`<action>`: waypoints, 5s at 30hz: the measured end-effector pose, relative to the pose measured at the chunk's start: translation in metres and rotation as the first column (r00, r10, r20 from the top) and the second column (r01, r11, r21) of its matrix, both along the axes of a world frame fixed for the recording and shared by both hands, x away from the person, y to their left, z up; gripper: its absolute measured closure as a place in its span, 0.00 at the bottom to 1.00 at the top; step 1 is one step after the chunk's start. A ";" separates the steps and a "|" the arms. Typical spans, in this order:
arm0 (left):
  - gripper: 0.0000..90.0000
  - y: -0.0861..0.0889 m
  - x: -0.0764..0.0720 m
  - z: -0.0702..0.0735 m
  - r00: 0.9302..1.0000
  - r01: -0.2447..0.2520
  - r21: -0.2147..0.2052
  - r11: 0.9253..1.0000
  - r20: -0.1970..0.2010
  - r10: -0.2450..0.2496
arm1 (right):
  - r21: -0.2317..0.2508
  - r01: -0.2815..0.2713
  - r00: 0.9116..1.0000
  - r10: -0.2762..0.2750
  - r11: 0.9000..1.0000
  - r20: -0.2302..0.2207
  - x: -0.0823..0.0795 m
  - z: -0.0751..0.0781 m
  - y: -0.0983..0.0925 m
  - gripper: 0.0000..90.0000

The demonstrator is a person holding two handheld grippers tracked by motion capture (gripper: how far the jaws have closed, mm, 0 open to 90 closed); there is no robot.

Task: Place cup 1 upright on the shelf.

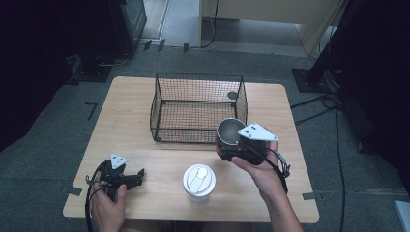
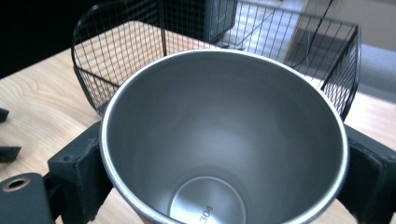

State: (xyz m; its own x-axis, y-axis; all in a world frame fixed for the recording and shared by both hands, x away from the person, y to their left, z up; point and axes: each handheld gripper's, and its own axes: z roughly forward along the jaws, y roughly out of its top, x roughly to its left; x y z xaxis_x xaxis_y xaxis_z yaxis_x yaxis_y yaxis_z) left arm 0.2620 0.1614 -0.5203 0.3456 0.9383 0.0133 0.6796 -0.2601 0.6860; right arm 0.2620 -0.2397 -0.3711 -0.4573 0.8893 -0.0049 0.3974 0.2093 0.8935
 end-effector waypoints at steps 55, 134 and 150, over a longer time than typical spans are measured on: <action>0.00 0.000 0.000 0.000 1.000 0.001 0.004 1.000 0.000 -0.001 | 0.065 0.006 0.997 -0.010 0.998 0.073 0.142 0.027 0.075 0.08; 0.00 0.000 0.000 0.000 1.000 0.002 0.004 1.000 0.000 -0.002 | 0.063 -0.106 0.992 0.110 0.992 -0.061 0.177 -0.029 0.088 0.00; 0.00 -0.002 0.003 0.000 1.000 -0.008 0.001 1.000 0.000 0.008 | 0.076 -0.067 0.998 0.068 0.995 -0.006 0.131 -0.014 0.031 0.00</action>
State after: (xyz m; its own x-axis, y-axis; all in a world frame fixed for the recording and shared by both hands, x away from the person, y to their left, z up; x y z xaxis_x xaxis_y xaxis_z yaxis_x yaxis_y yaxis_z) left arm 0.2646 0.1590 -0.5203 0.3381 0.9410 0.0140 0.6817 -0.2551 0.6857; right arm 0.3927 -0.2083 -0.3849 -0.5160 0.8541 0.0654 0.3928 0.1680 0.9042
